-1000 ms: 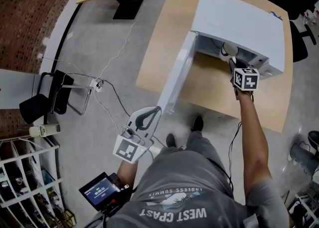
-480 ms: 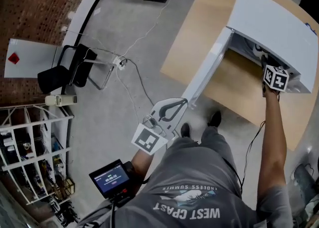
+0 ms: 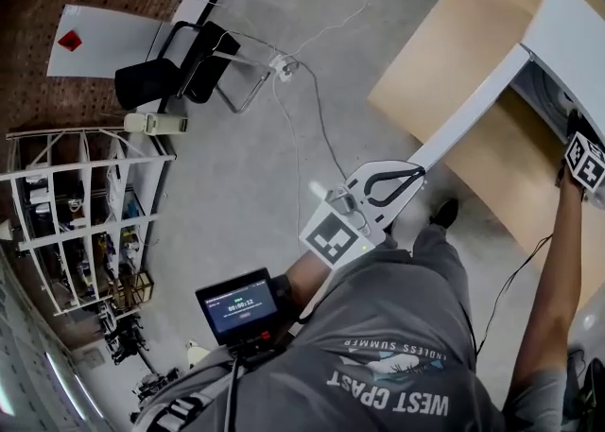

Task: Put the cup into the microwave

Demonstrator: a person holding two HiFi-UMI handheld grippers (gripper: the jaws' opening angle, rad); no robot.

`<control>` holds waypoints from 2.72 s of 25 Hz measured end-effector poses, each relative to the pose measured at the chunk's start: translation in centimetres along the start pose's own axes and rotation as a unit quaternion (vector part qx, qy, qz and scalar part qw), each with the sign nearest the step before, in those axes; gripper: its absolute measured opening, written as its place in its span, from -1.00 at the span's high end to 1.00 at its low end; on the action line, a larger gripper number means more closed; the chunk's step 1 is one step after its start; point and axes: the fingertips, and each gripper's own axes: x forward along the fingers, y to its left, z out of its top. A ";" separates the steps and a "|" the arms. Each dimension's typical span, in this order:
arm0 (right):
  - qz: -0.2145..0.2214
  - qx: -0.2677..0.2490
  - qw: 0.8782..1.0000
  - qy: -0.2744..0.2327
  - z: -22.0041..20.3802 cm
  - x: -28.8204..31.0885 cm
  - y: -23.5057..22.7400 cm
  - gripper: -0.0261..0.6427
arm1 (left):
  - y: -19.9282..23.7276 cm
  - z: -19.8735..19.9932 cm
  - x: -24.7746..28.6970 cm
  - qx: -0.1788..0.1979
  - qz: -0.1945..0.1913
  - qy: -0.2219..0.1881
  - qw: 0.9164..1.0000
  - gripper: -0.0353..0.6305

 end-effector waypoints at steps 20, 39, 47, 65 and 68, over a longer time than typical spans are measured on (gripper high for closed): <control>-0.030 -0.073 0.995 -0.057 1.2 1.6 -0.6 0.71 | 0.6 0.4 -1.0 -0.041 0.008 0.008 0.999 0.83; -0.010 -0.056 0.997 -0.061 1.4 1.9 -0.8 0.71 | 0.0 -0.6 -1.8 -0.033 0.004 0.012 0.999 0.83; -0.010 -0.056 0.997 -0.053 1.0 1.6 -0.8 0.62 | 0.1 -0.9 -2.9 -0.034 0.010 0.005 0.999 0.83; -0.020 -0.058 0.997 -0.043 0.6 -2.1 0.2 0.56 | -0.2 -1.5 -5.8 -0.018 -0.007 -0.013 1.000 0.83; -0.025 -0.064 0.997 -0.041 1.0 -4.0 0.8 0.56 | -0.4 -1.3 -7.1 -0.015 -0.014 -0.019 1.000 0.83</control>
